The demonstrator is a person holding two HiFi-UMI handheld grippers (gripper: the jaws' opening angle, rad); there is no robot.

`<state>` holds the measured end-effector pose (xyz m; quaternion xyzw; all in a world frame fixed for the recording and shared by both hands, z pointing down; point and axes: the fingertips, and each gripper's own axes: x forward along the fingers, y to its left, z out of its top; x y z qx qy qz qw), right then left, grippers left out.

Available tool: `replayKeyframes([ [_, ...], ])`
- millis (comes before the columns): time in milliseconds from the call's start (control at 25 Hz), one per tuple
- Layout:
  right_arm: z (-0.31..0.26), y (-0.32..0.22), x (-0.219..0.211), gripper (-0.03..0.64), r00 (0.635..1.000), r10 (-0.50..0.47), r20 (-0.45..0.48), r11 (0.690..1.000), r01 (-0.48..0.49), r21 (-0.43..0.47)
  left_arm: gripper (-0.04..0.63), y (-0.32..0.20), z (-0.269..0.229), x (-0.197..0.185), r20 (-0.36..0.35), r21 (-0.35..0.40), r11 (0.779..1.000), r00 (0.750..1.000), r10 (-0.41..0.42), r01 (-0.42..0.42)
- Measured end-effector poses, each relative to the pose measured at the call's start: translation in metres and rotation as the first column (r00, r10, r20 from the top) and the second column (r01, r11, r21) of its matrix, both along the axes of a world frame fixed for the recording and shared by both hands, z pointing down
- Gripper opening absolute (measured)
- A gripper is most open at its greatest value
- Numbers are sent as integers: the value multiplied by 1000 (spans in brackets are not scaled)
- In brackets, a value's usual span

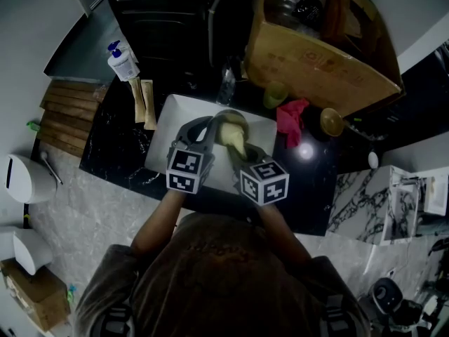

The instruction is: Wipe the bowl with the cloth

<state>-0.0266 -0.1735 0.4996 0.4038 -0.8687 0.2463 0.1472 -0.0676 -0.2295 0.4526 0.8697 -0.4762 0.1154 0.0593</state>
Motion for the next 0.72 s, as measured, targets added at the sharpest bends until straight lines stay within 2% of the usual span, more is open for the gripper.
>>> replayKeyframes([
  [280,1,2,-14,28,999,-50,5,999,50,-5,25,6,4,13,-4,-21,999,999,42,-42],
  [480,-8,4,-23,28,992,-112,62,994,111,20,23,10,12,22,3,-54,995,996,84,-83],
  [720,-9,5,-21,28,989,-132,66,991,130,31,21,6,15,16,15,-56,997,998,60,-59],
])
